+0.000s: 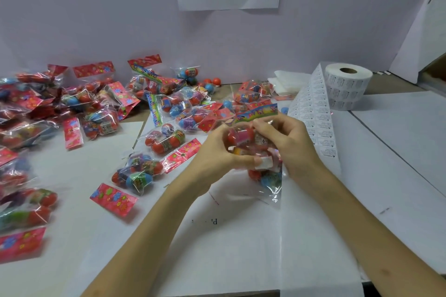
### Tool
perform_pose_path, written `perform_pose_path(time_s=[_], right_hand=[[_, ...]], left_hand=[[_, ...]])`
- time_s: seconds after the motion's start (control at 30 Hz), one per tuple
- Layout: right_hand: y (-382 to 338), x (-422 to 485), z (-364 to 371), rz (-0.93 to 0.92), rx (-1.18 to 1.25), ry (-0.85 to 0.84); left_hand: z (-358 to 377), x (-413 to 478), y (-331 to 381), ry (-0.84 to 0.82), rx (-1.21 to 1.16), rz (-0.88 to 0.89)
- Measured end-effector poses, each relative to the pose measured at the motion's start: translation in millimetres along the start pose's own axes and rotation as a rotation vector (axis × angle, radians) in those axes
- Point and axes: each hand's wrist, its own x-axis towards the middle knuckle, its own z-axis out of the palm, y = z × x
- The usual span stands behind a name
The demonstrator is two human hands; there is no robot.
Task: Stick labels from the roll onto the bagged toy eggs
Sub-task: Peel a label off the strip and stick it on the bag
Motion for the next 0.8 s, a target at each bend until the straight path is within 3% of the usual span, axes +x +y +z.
perform_pose_path(time_s=[0.37, 0.53, 0.63, 0.8], right_hand=[[2.0, 2.0, -3.4, -0.006, -0.054, 0.005], [1.9, 4.8, -5.0, 0.035, 0.048, 0.148], [0.0, 4.3, -5.1, 0.101, 0.154, 0.017], [3.1, 0.6, -1.0, 0.061, -0.041, -0.072]], left_hand=[[-1.2, 0.9, -1.3, -0.058, -0.032, -0.053], [-0.8, -0.2, -0.1, -0.040, -0.243, -0.064], [-3.0, -0.1, 3.0, 0.078, -0.305, -0.043], [-7.5, -0.2, 5.9, 0.166, -0.323, -0.030]])
